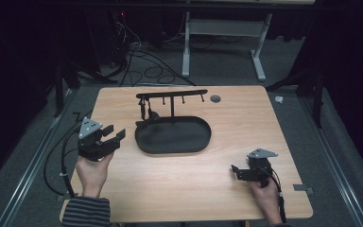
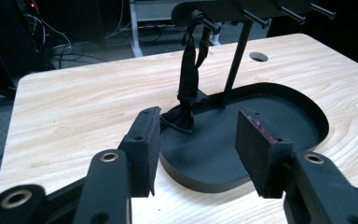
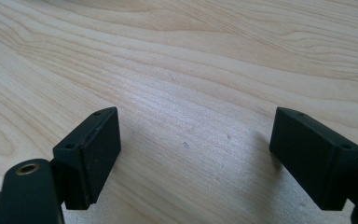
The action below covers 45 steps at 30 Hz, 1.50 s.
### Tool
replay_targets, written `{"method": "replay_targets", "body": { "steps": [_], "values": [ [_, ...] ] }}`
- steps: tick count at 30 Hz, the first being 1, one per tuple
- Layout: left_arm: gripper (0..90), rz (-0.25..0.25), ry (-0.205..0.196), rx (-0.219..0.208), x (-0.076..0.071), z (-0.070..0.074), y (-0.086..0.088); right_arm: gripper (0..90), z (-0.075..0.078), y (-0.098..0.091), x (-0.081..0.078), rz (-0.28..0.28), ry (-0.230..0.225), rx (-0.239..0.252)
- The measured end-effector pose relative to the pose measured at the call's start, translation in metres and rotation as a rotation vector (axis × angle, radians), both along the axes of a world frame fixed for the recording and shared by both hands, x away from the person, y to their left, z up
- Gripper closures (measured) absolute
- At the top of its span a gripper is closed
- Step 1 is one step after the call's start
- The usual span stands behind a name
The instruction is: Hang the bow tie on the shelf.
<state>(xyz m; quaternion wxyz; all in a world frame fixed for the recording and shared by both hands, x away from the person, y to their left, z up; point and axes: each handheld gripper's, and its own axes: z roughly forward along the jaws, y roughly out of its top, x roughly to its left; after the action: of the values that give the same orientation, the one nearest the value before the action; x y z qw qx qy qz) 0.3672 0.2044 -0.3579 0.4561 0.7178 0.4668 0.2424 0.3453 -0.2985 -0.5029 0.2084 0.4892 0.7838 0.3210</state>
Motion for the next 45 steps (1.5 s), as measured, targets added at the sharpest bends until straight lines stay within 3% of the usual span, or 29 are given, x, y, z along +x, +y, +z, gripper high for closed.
{"method": "replay_targets", "body": {
  "steps": [45],
  "values": [
    [49.5, -0.011, 0.049, -0.049, -0.027, -0.035, 0.002, 17.6, 0.0, 0.0, 0.0, 0.001, 0.0, 0.0]
  ]
}}
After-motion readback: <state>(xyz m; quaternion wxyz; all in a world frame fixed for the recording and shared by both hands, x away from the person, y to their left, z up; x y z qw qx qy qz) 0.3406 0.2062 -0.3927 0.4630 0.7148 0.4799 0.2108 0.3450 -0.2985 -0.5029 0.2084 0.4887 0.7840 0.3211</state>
